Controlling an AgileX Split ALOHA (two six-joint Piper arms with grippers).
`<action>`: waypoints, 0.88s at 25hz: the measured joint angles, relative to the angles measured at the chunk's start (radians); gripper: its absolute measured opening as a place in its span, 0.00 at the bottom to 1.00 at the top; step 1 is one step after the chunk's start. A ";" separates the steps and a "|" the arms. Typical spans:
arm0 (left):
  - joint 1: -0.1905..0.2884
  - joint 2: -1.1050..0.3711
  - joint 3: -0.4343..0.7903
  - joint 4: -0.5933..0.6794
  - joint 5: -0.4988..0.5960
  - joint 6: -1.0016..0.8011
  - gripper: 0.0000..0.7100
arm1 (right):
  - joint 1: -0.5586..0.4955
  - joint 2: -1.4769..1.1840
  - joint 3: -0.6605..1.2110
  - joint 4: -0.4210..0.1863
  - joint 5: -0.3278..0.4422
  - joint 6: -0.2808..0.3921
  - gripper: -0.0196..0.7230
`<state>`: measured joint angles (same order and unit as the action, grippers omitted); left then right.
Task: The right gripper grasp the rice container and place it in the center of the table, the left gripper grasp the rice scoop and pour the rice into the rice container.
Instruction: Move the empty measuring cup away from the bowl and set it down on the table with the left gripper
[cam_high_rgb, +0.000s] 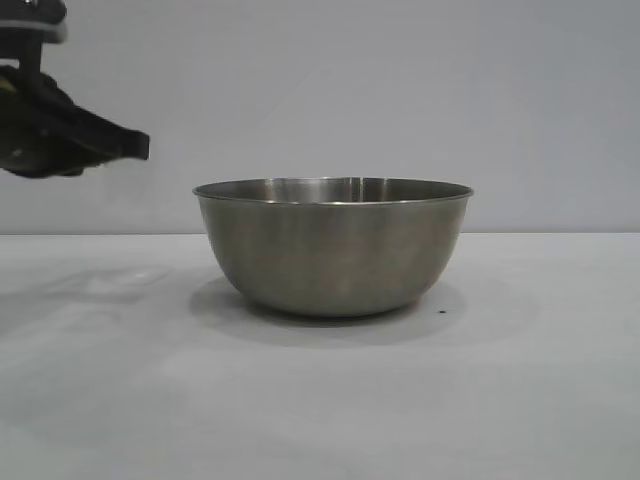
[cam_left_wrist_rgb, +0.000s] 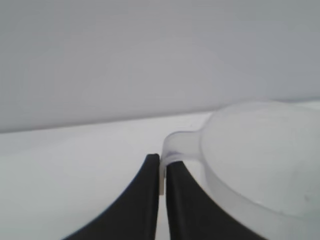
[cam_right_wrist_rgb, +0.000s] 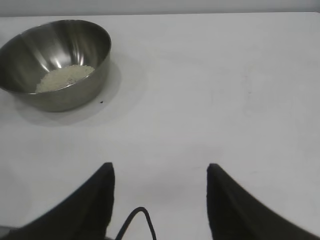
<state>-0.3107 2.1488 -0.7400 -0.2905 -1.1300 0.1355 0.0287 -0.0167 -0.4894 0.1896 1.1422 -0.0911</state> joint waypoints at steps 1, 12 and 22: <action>0.000 0.001 0.000 0.000 0.000 0.000 0.00 | 0.000 0.000 0.000 0.000 0.000 0.000 0.51; 0.002 0.054 0.000 -0.001 -0.037 -0.027 0.00 | 0.000 0.000 0.000 0.000 0.000 0.000 0.51; 0.002 0.060 0.000 -0.001 -0.027 -0.029 0.07 | 0.000 0.000 0.000 0.000 0.000 0.000 0.51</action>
<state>-0.3083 2.2085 -0.7400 -0.2913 -1.1574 0.1065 0.0287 -0.0167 -0.4894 0.1896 1.1422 -0.0911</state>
